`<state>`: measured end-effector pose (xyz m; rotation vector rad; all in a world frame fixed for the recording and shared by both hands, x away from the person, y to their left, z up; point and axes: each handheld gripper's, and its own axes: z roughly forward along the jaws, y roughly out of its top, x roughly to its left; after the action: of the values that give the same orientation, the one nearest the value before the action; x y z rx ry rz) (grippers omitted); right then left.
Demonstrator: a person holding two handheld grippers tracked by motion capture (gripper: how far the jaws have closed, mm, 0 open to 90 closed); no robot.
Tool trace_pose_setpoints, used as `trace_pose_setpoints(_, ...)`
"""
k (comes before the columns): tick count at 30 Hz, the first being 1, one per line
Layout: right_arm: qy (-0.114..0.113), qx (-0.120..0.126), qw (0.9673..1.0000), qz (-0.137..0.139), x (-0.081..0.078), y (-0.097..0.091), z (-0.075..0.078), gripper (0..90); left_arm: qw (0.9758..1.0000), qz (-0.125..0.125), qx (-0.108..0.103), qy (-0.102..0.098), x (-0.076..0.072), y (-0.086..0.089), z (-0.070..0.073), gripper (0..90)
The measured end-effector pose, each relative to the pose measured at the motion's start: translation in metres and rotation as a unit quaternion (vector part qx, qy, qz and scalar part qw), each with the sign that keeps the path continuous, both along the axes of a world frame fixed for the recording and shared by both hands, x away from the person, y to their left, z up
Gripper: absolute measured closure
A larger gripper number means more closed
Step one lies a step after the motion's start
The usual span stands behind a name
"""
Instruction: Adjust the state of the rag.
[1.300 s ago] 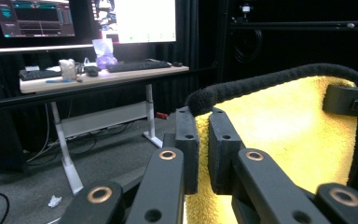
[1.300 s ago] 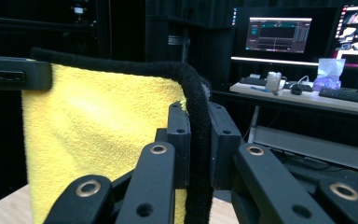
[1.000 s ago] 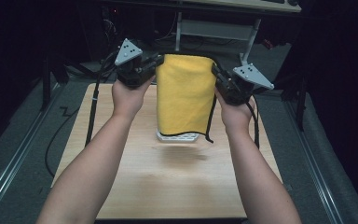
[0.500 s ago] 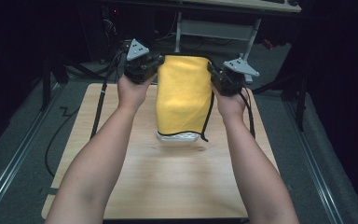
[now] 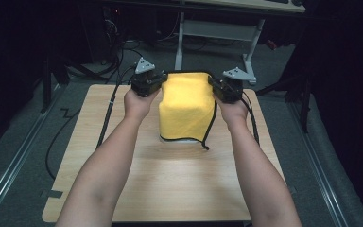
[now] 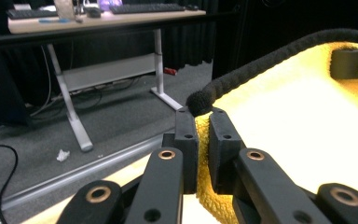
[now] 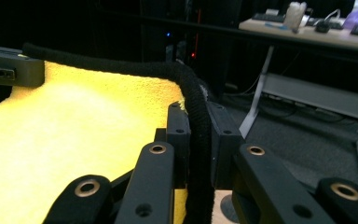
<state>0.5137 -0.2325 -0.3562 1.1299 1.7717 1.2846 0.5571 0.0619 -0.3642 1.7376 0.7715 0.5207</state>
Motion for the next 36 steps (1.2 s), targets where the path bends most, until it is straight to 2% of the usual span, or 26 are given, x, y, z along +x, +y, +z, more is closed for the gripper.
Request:
trace_pose_setpoints(9,0.021,-0.013,0.9996,0.009,0.001,-0.001,-0.011,81.6,0.9996,-0.012,0.008,0.025,-0.003,0.003,-0.021,83.9)
trace_pose_setpoints(12,0.029,-0.016,0.9993,0.015,0.0,-0.003,-0.016,81.7,0.9993,-0.015,0.004,0.034,-0.005,0.004,-0.028,83.9)
trace_pose_setpoints(17,0.041,-0.034,0.9983,0.023,-0.001,-0.003,-0.026,81.7,0.9985,-0.018,0.008,0.051,-0.009,0.004,-0.041,84.0)
trace_pose_setpoints(18,0.049,-0.035,0.9979,0.022,-0.001,-0.004,-0.028,81.7,0.9983,-0.018,0.005,0.054,-0.009,0.004,-0.043,83.9)
trace_pose_setpoints(22,0.065,-0.031,0.997,0.028,0.0,-0.005,-0.037,81.7,0.9972,-0.019,0.005,0.072,-0.01,0.006,-0.053,83.8)
trace_pose_setpoints(31,0.091,-0.042,0.9946,0.028,-0.002,-0.004,-0.055,81.4,0.994,-0.027,0.011,0.105,-0.012,0.008,-0.07,83.8)
trace_pose_setpoints(36,0.105,-0.029,0.9936,0.031,-0.003,-0.005,-0.065,80.3,0.992,-0.027,-0.005,0.124,-0.013,0.012,-0.081,83.5)
